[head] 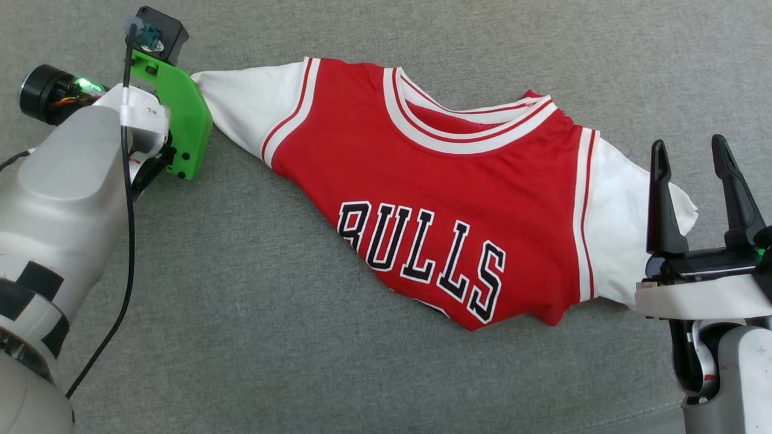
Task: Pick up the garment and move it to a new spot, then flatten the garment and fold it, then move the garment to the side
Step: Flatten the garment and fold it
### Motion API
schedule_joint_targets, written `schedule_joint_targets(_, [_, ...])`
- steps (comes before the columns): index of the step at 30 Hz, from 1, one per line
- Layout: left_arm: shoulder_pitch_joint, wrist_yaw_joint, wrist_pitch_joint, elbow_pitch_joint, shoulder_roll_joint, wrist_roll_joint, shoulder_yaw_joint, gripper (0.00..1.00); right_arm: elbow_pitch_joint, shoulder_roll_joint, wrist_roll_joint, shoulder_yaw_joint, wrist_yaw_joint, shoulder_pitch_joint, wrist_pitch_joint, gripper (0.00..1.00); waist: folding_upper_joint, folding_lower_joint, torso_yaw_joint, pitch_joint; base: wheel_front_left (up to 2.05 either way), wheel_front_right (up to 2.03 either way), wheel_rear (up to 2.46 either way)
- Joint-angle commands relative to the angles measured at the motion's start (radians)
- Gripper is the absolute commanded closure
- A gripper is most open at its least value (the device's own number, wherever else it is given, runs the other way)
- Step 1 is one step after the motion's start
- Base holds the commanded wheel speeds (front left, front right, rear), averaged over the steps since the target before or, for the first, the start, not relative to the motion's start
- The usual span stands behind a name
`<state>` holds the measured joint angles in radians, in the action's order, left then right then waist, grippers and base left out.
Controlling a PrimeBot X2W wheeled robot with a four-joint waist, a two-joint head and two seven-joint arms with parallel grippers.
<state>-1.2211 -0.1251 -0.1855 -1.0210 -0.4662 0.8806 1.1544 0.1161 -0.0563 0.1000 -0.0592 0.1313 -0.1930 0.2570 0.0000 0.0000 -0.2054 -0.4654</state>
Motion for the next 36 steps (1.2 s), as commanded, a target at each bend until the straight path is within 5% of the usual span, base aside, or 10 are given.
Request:
schedule_joint_targets(1, [0.034, -0.003, 0.010, -0.021, 0.017, 0.009, 0.015, 0.54, -0.001, 0.003, -0.006, -0.007, -0.001, -0.017, 0.005, 0.00, 0.0000, 0.0000, 0.013, 0.010, 0.00, 0.00, 0.00])
schedule_joint_targets(2, [0.031, -0.003, 0.031, -0.023, 0.022, 0.003, 0.019, 0.00, -0.004, 0.003, -0.008, -0.010, -0.001, -0.016, 0.005, 0.00, 0.0000, 0.0000, 0.018, 0.016, 0.00, 0.00, 0.00])
schedule_joint_targets(8, [0.024, -0.005, 0.234, -0.002, 0.056, -0.017, 0.022, 0.00, -0.029, -0.058, -0.015, -0.045, -0.001, -0.014, 0.005, 0.00, 0.0000, 0.0000, 0.061, 0.092, 0.00, 0.00, 0.00])
schedule_joint_targets(14, [0.041, 0.026, 0.426, 0.040, 0.055, -0.026, -0.021, 0.00, -0.096, -0.200, 0.030, -0.042, -0.001, -0.026, -0.055, 0.00, 0.0000, 0.0000, 0.103, 0.172, 0.00, 0.00, 0.00])
schedule_joint_targets(18, [0.076, 0.106, 0.446, 0.162, 0.024, -0.062, -0.094, 0.00, -0.136, -0.332, 0.105, 0.008, -0.001, -0.042, -0.185, 0.00, 0.0000, 0.0000, 0.129, 0.206, 0.00, 0.00, 0.00])
schedule_joint_targets(26, [0.401, 0.345, 0.447, 0.642, -0.100, -0.256, -0.365, 0.00, -0.135, -0.549, 0.295, 0.147, -0.001, -0.034, -0.541, 0.00, 0.0000, 0.0000, 0.167, 0.242, 0.00, 0.00, 0.00])
schedule_joint_targets(32, [0.647, 0.440, 0.447, 0.858, -0.115, -0.353, -0.516, 0.00, -0.163, -0.677, 0.435, 0.252, -0.001, -0.045, -0.760, 0.00, 0.0000, 0.0000, 0.193, 0.244, 0.00, 0.00, 0.00])
schedule_joint_targets(36, [0.759, 0.457, 0.447, 0.927, -0.100, -0.398, -0.582, 0.00, -0.215, -0.708, 0.476, 0.285, -0.001, -0.076, -0.813, 0.00, 0.0000, 0.0000, 0.214, 0.231, 0.00, 0.00, 0.00])
